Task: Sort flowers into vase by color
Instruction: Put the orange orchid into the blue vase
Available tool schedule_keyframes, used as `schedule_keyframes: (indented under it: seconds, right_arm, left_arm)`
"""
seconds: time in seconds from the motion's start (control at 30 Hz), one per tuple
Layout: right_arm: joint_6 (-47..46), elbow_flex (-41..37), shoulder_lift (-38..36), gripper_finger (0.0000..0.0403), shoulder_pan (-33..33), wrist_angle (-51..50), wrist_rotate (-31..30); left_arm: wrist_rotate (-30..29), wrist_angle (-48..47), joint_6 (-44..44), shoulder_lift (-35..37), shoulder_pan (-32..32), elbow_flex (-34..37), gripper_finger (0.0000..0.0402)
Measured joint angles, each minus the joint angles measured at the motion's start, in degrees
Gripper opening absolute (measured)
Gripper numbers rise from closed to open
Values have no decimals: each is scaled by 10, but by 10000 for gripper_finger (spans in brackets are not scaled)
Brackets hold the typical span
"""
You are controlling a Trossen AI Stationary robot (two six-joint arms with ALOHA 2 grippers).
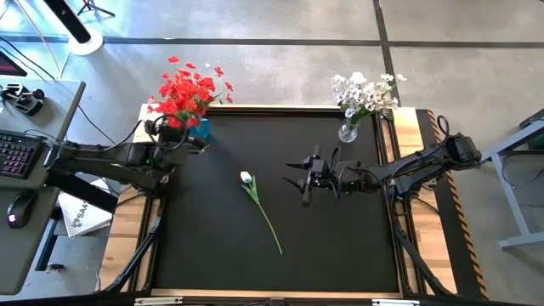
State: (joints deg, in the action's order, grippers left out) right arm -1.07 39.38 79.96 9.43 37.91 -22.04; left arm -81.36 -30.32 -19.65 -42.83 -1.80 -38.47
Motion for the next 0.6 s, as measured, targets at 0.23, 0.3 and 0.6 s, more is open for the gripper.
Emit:
schedule_keyframes:
  seconds: [0.23, 0.3, 0.6]
  right_arm:
    - [0, 0, 0, 195, 0, 0, 0]
    - [0, 0, 0, 194, 0, 0, 0]
    - [0, 0, 0, 194, 0, 0, 1]
  left_arm:
    - [23, 16, -57, 38, 93, 60, 1]
    - [53, 54, -40, 49, 118, 71, 1]
    - [260, 291, 186, 61, 245, 79, 1]
